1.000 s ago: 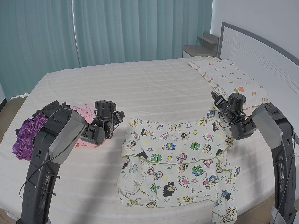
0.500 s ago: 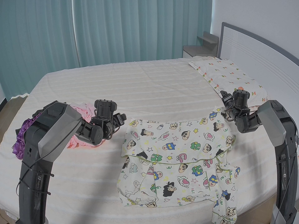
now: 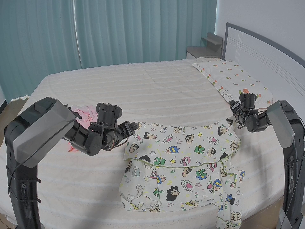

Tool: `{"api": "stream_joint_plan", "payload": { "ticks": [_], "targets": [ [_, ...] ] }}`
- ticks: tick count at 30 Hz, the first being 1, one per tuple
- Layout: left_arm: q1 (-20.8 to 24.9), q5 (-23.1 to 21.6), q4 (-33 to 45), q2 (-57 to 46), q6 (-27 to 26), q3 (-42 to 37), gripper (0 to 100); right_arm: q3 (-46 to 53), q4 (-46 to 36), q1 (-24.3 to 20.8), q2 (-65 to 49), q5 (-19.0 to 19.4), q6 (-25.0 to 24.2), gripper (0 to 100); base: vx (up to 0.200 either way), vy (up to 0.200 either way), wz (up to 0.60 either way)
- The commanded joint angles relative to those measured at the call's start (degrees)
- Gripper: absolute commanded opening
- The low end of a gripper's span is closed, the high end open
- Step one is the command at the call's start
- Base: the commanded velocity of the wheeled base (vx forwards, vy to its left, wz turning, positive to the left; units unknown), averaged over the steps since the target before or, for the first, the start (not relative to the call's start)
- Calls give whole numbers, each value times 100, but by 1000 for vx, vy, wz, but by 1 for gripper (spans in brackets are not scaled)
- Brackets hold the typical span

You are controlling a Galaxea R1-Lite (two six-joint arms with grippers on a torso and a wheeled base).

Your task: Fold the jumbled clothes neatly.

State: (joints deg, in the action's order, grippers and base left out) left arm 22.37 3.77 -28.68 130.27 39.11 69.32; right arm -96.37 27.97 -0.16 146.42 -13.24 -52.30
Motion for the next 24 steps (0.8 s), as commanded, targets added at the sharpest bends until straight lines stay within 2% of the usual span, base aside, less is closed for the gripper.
{"api": "stream_joint_plan", "payload": {
  "ticks": [1,3,5,6,7,9,14,19,21,22,24],
  "targets": [
    [171,-324,-14,-625,246,-647,100,259,-265,42,-325,32,27,100,0,0,0],
    [268,-535,-23,-757,449,-867,100,487,-274,77,-509,137,35,100,0,0,0],
    [312,-702,-23,-863,598,-1034,100,786,-274,104,-755,524,35,100,0,0,0],
    [312,-702,-23,-863,598,-1034,100,786,-274,104,-755,524,35,100,0,0,0],
    [391,-763,-32,-907,686,-1140,100,1059,-283,121,-1028,990,18,100,0,0,0],
    [444,-763,-58,-924,756,-1254,100,1357,-239,139,-1265,1368,27,100,0,0,0],
    [619,-772,-146,-995,783,-1518,100,1656,-274,165,-1485,1394,27,100,0,0,0],
    [962,-763,-419,-995,1090,-1895,100,3071,-46,183,-2250,1456,27,100,0,0,0],
    [1120,-755,-612,-986,1257,-2115,100,3862,411,174,-2636,1465,27,100,0,0,0],
    [1120,-755,-612,-986,1257,-2115,100,3862,411,174,-2636,1465,27,100,0,0,0],
    [1393,-746,-972,-995,1345,-2625,100,5479,2064,165,-3278,1561,35,100,0,0,0]
  ]
}}
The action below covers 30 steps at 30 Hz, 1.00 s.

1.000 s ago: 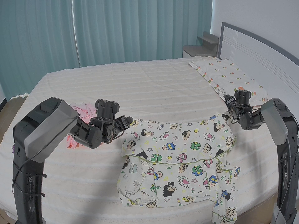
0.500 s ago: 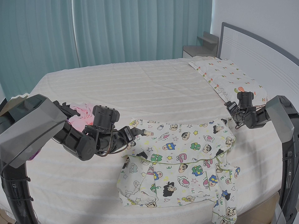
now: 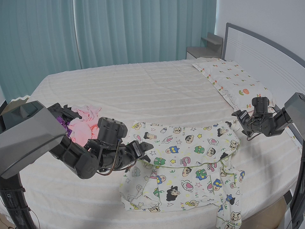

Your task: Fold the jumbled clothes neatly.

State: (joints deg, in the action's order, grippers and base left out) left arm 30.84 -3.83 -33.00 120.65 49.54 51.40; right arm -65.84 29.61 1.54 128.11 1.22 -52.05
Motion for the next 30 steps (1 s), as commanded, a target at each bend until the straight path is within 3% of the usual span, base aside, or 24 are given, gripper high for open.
{"api": "stream_joint_plan", "payload": {
  "ticks": [1,2,3,4,5,7,10,16,30],
  "targets": [
    [581,22,-576,-42,310,-886,100,2594,2119,-13,-1508,124,20,100,0,0,0],
    [598,22,-576,-42,310,-903,100,2655,2198,-13,-1526,124,20,100,0,0,0],
    [757,58,-664,-103,442,-1132,100,3297,3059,-39,-1737,115,11,100,0,0,0],
    [757,58,-664,-103,442,-1132,100,3297,3059,-39,-1737,115,11,100,0,0,0],
    [906,93,-725,-165,662,-1334,100,3921,3771,-74,-1877,98,20,100,0,0,0],
    [1055,312,-769,-191,829,-1501,100,4413,4299,-83,-1948,107,20,100,0,0,0],
    [1319,726,-910,-165,882,-1703,100,4844,4808,-57,-1939,133,-33,100,0,0,0],
    [1512,805,-1182,11,855,-1782,100,5310,5661,-198,-1675,124,-15,100,0,0,0],
    [1750,1183,-1921,934,855,-1694,100,5521,6039,-294,-1245,89,20,100,0,0,0]
  ]
}}
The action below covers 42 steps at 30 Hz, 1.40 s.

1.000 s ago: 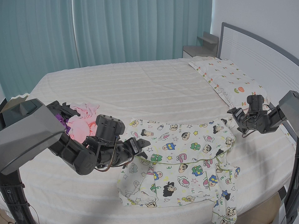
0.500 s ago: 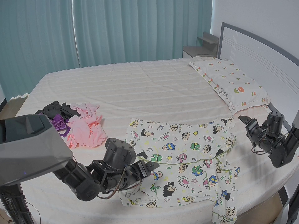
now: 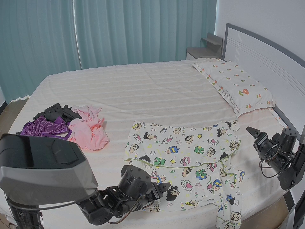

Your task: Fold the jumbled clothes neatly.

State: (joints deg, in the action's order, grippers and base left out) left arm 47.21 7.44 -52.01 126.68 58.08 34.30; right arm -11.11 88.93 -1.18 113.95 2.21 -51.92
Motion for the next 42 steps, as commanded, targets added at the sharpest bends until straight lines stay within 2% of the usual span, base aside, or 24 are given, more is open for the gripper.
{"api": "stream_joint_plan", "payload": {
  "ticks": [1,5,17,22,30,35,42],
  "targets": [
    [139,65,-20,339,-7,15,100,47,107,-22,172,-10,6,100,0,0,0],
    [280,241,-38,436,-24,50,100,82,107,-75,172,-19,15,100,0,0,0],
    [324,250,-20,427,-42,-3,100,109,107,-101,225,-19,24,100,0,0,0],
    [341,1005,-266,1007,-754,279,100,109,107,-101,216,-19,24,100,0,0,0],
    [367,1067,-416,1016,-728,243,100,109,107,-101,216,-19,24,100,0,0,0],
    [306,1137,-539,779,-376,199,100,100,107,-93,225,-19,15,100,0,0,0],
    [183,1111,-697,629,-332,-11,100,100,107,-101,216,-19,24,100,0,0,0]
  ]
}}
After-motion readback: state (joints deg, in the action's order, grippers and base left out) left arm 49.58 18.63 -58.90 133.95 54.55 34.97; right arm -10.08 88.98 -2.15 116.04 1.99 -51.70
